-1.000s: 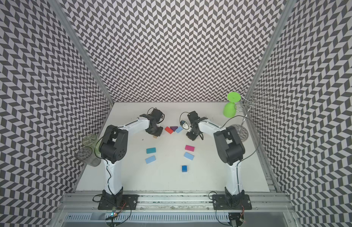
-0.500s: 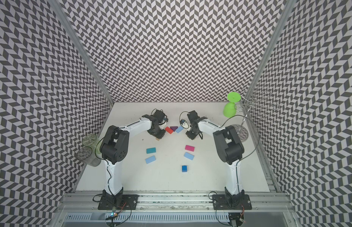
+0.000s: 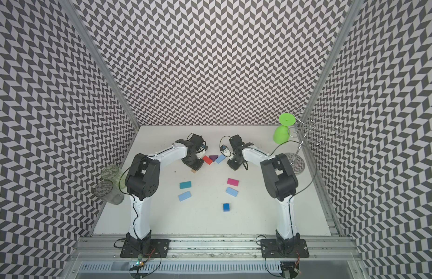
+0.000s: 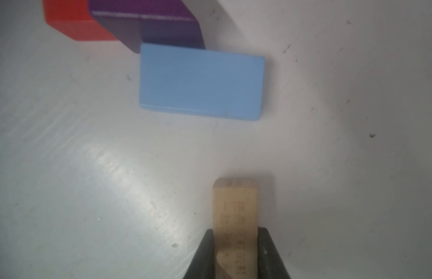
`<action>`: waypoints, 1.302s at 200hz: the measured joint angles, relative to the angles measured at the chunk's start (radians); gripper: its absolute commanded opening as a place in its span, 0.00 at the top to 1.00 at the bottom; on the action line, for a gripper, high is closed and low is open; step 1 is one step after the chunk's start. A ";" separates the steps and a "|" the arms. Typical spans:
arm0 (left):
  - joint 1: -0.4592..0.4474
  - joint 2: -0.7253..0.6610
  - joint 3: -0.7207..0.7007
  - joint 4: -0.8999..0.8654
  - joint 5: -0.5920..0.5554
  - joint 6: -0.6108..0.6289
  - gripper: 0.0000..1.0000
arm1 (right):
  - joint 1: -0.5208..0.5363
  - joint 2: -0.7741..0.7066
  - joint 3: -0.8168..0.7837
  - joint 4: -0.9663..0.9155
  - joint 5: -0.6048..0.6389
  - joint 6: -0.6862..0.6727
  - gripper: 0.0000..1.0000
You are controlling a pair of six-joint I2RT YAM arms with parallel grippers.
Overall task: Assemble a heart with building blocks
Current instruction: Assemble the building block at the center of the board.
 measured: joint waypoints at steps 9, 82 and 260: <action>0.000 0.003 0.005 -0.003 0.000 0.002 0.89 | 0.000 0.002 0.003 0.000 0.000 0.000 1.00; -0.011 0.037 0.061 -0.020 0.008 0.014 0.88 | 0.000 0.034 0.051 -0.002 -0.013 0.001 1.00; -0.011 0.058 0.095 -0.031 0.004 0.026 0.89 | 0.001 0.046 0.068 -0.004 -0.046 0.012 1.00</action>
